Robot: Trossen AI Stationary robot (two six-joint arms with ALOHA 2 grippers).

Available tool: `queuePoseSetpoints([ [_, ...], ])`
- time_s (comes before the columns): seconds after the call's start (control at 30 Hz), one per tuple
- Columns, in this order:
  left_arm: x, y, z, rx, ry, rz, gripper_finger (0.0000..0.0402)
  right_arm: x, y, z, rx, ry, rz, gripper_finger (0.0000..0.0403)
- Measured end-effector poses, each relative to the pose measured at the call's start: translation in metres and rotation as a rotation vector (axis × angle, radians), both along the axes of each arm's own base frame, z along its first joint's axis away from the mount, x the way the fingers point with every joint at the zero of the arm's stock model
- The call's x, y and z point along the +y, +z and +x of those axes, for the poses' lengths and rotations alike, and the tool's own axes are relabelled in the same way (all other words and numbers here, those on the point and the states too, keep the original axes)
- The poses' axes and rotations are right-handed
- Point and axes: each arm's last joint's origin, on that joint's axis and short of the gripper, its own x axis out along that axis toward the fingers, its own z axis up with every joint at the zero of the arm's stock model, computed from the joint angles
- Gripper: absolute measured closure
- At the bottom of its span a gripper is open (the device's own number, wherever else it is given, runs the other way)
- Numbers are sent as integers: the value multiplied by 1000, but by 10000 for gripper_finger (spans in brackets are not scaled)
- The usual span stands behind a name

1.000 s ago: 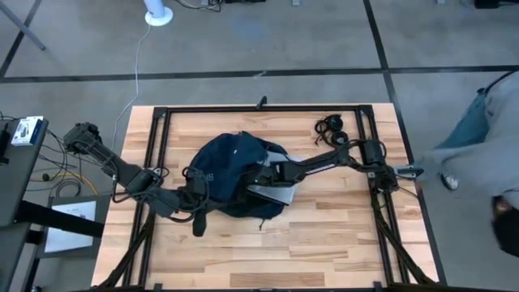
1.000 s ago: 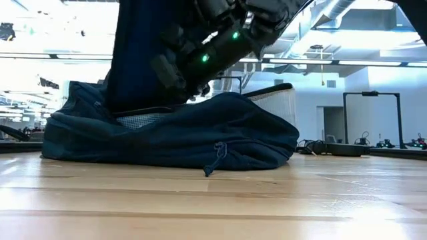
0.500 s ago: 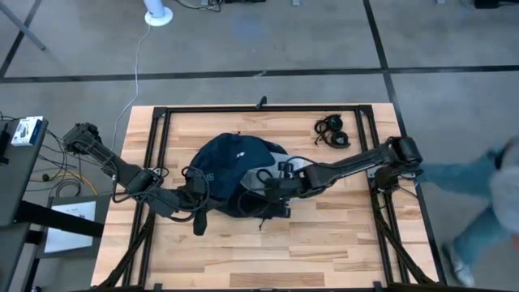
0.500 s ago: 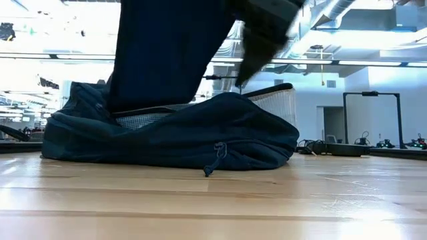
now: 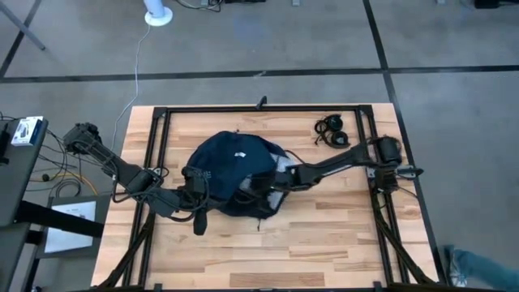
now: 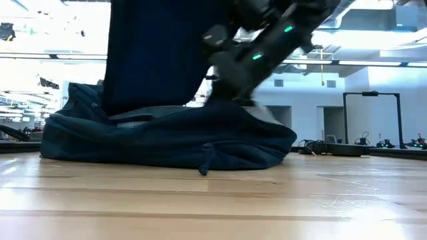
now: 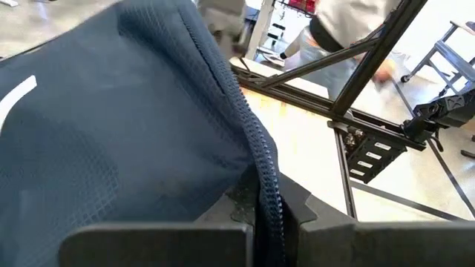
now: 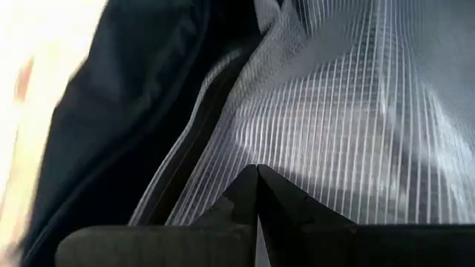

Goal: Unpack backpack
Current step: Put the white zip lock bag into the blue backpack, then adjust the blue backpack

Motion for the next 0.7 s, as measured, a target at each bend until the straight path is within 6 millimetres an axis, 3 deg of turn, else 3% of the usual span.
queuePoseSetpoints([
  [0.13,0,0,0,-1,2,-4,402,-16,-7,33,-100,-27,-13,403],
  [0.33,0,0,0,0,1,-2,402,-29,13,58,-192,-46,-31,403],
  [0.5,0,-1,0,5,1,2,402,-9,38,40,-95,-21,-2,403],
  [0.7,1,-3,-1,27,-1,18,402,38,77,-10,133,101,-16,403],
])
